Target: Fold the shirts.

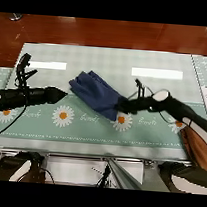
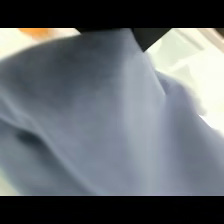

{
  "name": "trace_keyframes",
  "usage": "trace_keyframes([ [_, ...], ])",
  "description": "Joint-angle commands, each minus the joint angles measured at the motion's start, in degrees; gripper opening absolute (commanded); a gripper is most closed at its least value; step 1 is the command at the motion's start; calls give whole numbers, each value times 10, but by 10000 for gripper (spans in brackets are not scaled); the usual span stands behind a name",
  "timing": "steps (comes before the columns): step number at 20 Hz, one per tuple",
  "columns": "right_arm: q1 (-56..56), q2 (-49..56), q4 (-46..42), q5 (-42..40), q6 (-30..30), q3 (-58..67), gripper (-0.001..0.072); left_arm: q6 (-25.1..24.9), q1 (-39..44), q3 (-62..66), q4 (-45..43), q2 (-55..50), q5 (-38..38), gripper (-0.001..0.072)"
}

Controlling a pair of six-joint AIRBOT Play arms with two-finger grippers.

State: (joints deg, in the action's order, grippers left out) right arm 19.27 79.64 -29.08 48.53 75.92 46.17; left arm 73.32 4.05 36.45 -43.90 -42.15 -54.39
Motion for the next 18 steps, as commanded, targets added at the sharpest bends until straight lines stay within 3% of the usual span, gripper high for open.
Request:
trace_keyframes([
  [1, -14, 10, 5, 77, -45, 138, 22, 0, 0, 0, 0, 0, 0, 17],
  [5, -42, 10, -7, 139, -17, 337, 22, 0, 0, 0, 0, 0, 0, 16],
  [10, -118, 9, -125, 227, 80, 525, 21, 0, 0, 0, 0, 0, -3, 16],
  [18, -348, -76, -289, 416, 181, 584, 21, 5, 0, 0, 0, 0, -11, 16],
])
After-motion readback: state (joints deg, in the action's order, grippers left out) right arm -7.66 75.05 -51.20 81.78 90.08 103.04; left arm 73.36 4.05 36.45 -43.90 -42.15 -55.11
